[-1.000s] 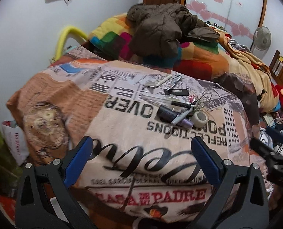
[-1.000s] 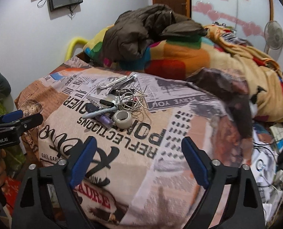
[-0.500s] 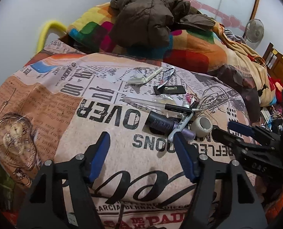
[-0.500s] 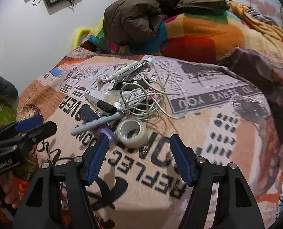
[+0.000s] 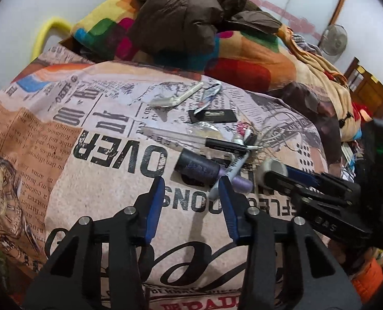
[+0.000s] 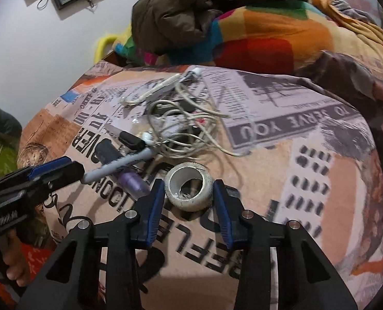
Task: Collect trash
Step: 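Grasp the white tape roll with the right tool while the left tool grasps the purple-capped bottle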
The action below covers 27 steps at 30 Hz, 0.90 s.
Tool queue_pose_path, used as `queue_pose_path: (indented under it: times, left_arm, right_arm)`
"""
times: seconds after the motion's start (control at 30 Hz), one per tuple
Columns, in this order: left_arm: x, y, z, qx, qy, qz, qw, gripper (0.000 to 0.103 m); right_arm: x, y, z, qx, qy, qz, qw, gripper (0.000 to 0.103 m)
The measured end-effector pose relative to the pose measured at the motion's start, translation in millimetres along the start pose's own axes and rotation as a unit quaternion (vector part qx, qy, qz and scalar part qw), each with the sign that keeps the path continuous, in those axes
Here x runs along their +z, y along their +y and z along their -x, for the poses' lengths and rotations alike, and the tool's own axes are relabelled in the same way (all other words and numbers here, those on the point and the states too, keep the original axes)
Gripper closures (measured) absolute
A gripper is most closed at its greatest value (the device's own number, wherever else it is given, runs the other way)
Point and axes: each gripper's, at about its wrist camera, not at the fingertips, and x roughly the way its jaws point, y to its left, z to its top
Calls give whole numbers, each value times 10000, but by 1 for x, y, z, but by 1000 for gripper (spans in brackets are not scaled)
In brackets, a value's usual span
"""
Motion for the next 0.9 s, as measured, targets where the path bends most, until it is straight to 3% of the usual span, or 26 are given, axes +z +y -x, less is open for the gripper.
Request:
queue_pose_path:
  times: [0.2,0.43,0.57,0.73,0.8,0.9]
  left_arm:
    - [12,10,-9,206,15,173,9996,60]
    - [39,1,-24,-181,188,373,9990,60]
    - [45,-21,-26,-339,192,236,9990,60]
    - [42,-49,-42,303,279,-178,9990,59]
    - [38,-53,-45,504,183,-169,9984,52]
    - [31,-53,-44,581,75,-200,9981,47]
  right_arm:
    - [-11,-10,15,-43,-58,-169,9998,68]
    - [-18,-15,21,-24,-87,-234,9997,68]
    - [-19,-18,22,18,-107,-291,9995,68]
    - [-21,-22,26,73,-163,-344,9992,68]
    - [-22,-22,27,34,-180,-312,9993,68]
    - [-24,-23,29,41,-203,-314,9993,68]
